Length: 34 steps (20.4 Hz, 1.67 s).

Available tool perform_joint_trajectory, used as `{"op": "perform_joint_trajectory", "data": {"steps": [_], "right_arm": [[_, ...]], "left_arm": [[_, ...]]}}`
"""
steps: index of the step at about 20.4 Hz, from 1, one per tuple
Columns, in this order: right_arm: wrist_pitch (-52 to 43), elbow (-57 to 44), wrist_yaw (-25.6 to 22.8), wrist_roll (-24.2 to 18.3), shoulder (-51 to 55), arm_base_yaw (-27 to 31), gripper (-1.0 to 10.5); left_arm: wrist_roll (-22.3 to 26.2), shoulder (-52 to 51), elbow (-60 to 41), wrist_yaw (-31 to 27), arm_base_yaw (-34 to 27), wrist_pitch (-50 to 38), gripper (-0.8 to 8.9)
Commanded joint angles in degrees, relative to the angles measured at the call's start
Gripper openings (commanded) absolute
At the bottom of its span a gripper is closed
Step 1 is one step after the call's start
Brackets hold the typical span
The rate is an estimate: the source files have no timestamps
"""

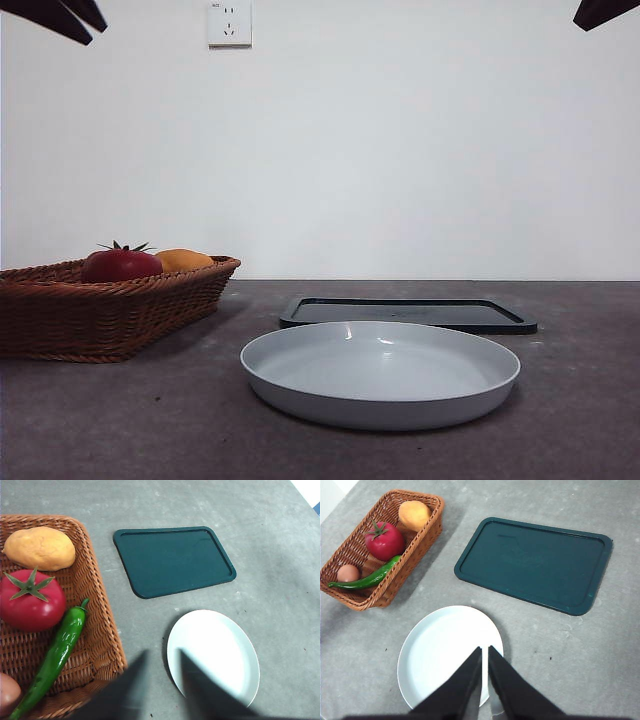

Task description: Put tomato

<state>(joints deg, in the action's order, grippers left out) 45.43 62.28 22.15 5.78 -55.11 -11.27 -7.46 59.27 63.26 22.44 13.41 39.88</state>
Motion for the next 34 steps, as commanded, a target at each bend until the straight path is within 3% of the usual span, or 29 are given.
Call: {"op": "perform_joint_trajectory", "data": {"steps": [1,2,4,5,13,17,22,34], "right_arm": [[-0.3,0.9,-0.1,-0.6,-0.3,-0.2,0.7],[-0.4,0.9,-0.1,-0.6,-0.3,-0.2,1.3],[-0.4,0.9,-0.1,-0.5,-0.3,-0.2,5.0],[-0.4,0.9,-0.1,-0.5,-0.3,-0.2,6.0],[-0.4,0.9,0.0,-0.4,-0.3,-0.2,6.2],[-0.4,0.9,0.4,-0.4,-0.3,-0.2,6.2],[-0.4,0.9,0.4,-0.4,-0.3,-0.2,6.2],[-0.3,0.9,0.4,0.0,-0.2,-0.2,6.2]], "left_arm": [[0.5,0.4,1.4,0.1,0.2,-0.5,4.42],[0.5,0.4,1.4,0.1,0.2,-0.5,4.88],[0.5,0.4,1.4,0.1,0.2,-0.5,6.04],[0.5,0.4,1.4,0.1,0.2,-0.5,6.26],[0.3,0.4,1.4,-0.2,0.2,0.0,6.2],[1.8,4.4,4.0,-7.7,0.0,7.1,6.2],[5.0,18.8,12.6,-17.4,-0.3,13.1,6.2],[8.2,51.5,34.7,-18.2,-2.6,10.4,6.2]]}}
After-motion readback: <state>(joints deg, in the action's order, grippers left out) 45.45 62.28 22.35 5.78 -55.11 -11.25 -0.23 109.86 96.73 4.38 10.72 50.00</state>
